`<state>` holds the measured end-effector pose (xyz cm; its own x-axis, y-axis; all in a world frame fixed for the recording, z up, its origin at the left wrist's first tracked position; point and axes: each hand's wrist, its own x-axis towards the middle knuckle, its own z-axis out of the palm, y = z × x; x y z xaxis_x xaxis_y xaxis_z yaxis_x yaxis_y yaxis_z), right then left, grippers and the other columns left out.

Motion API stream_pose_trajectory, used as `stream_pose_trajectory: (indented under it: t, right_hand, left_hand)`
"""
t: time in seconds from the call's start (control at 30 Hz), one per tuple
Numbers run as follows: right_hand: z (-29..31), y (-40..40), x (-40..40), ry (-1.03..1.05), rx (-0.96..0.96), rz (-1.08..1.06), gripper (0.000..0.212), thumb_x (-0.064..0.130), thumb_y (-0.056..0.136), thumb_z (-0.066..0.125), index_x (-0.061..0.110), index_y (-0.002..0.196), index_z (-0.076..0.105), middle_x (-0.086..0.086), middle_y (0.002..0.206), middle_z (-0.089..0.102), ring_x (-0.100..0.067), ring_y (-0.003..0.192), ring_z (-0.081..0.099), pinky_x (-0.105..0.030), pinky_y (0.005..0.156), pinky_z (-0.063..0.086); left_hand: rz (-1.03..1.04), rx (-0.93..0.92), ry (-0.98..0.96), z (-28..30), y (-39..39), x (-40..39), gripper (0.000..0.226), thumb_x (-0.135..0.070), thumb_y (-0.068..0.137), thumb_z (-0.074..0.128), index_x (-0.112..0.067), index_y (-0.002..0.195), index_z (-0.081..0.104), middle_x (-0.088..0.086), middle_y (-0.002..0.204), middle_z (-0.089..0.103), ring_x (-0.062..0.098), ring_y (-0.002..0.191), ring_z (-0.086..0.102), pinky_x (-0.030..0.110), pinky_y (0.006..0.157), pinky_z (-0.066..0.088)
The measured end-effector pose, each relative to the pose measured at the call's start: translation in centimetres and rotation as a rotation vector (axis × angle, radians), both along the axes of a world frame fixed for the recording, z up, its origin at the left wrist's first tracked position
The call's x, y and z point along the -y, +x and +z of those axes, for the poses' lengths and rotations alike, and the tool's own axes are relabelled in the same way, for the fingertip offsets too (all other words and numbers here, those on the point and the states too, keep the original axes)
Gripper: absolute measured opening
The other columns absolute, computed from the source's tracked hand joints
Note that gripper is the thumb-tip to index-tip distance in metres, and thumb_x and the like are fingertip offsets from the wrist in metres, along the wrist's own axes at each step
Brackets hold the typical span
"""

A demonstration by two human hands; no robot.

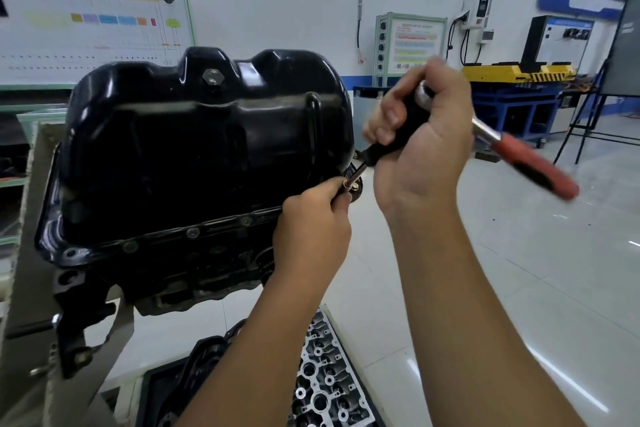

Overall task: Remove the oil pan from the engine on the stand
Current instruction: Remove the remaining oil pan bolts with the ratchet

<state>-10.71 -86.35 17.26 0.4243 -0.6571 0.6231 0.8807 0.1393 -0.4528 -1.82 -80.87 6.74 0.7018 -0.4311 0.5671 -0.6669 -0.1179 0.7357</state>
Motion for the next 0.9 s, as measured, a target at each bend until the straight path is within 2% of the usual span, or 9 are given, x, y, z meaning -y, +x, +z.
stream_pose_trajectory:
  t: [0.07,0.13,0.4,0.47,0.53,0.63,0.7,0.77,0.9]
  right_hand:
    - [-0.2,0.5,-0.3,0.114,0.049,-0.157,0.040,0.025,0.104,0.049,0.014,0.065,0.051,-0.003,0.052,0.041,-0.018,0.045,0.031,-0.030,0.049,0.024]
    - [-0.3,0.6,-0.1,0.119,0.051,-0.165,0.039,0.026,0.104,0.050,0.014,0.067,0.052,-0.004,0.052,0.041,-0.018,0.045,0.032,-0.030,0.049,0.026]
    - [-0.1,-1.3,2.8,-0.319,-0.048,0.335,0.033,0.023,0.084,0.045,0.010,0.055,0.054,-0.005,0.046,0.026,-0.014,0.042,0.022,-0.032,0.051,0.017]
    - [0.1,-1.3,2.8,-0.352,-0.064,0.353,0.034,0.022,0.086,0.045,0.011,0.056,0.056,-0.004,0.046,0.029,-0.014,0.042,0.023,-0.032,0.052,0.018]
    - [0.1,-0.9,2.3,-0.223,-0.077,0.241,0.038,0.021,0.093,0.046,0.014,0.058,0.058,-0.002,0.047,0.036,-0.016,0.042,0.027,-0.030,0.052,0.022]
    - [-0.1,0.0,1.2,0.094,0.015,-0.108,0.036,0.019,0.101,0.050,0.013,0.065,0.054,-0.003,0.050,0.042,-0.018,0.042,0.034,-0.028,0.047,0.028]
    - [-0.1,0.3,1.1,0.182,0.064,-0.203,0.035,0.019,0.102,0.052,0.012,0.068,0.052,-0.003,0.051,0.043,-0.016,0.041,0.036,-0.027,0.045,0.030]
    - [-0.1,0.1,1.7,0.133,0.048,-0.104,0.036,0.020,0.100,0.049,0.013,0.065,0.052,-0.003,0.050,0.040,-0.017,0.042,0.033,-0.028,0.047,0.028]
    - [-0.2,-1.1,3.6,-0.179,0.013,0.247,0.035,0.023,0.087,0.044,0.011,0.056,0.054,-0.005,0.044,0.029,-0.015,0.040,0.024,-0.031,0.052,0.018]
  left_hand:
    - [0.086,0.055,0.042,0.1,-0.4,-0.1,0.020,-0.041,0.095,0.054,-0.043,0.114,0.060,-0.004,0.080,0.072,0.025,0.078,0.071,0.043,0.070,0.059]
    - [0.133,0.071,0.058,0.1,-0.7,-0.2,0.020,-0.038,0.097,0.058,-0.042,0.116,0.062,-0.004,0.080,0.072,0.026,0.079,0.070,0.042,0.070,0.059]
    - [0.120,0.005,0.129,0.4,-0.4,-0.5,0.019,-0.042,0.095,0.056,-0.044,0.114,0.062,-0.006,0.092,0.075,0.023,0.085,0.074,0.043,0.077,0.060]
    - [0.120,0.009,0.128,0.4,-0.5,-0.6,0.019,-0.043,0.095,0.057,-0.044,0.113,0.061,-0.007,0.091,0.075,0.023,0.084,0.074,0.043,0.077,0.060]
    - [0.143,0.044,0.118,0.3,-0.6,-0.6,0.020,-0.042,0.096,0.058,-0.043,0.116,0.061,-0.006,0.090,0.074,0.024,0.084,0.072,0.043,0.075,0.060]
    - [0.162,0.061,0.098,0.2,-0.9,-0.5,0.021,-0.039,0.098,0.058,-0.042,0.118,0.062,-0.004,0.088,0.074,0.026,0.084,0.071,0.044,0.074,0.060]
    - [0.145,0.032,0.081,0.1,-0.9,-0.4,0.021,-0.038,0.098,0.058,-0.042,0.118,0.063,-0.005,0.085,0.074,0.024,0.084,0.072,0.043,0.075,0.060]
    - [0.139,0.028,0.064,0.0,-1.0,-0.3,0.020,-0.038,0.098,0.059,-0.040,0.116,0.065,-0.006,0.081,0.074,0.023,0.082,0.072,0.042,0.075,0.060]
    - [0.191,0.046,0.042,-0.1,-1.1,-0.4,0.017,-0.041,0.095,0.061,-0.038,0.110,0.069,-0.007,0.076,0.072,0.022,0.079,0.071,0.039,0.071,0.059]
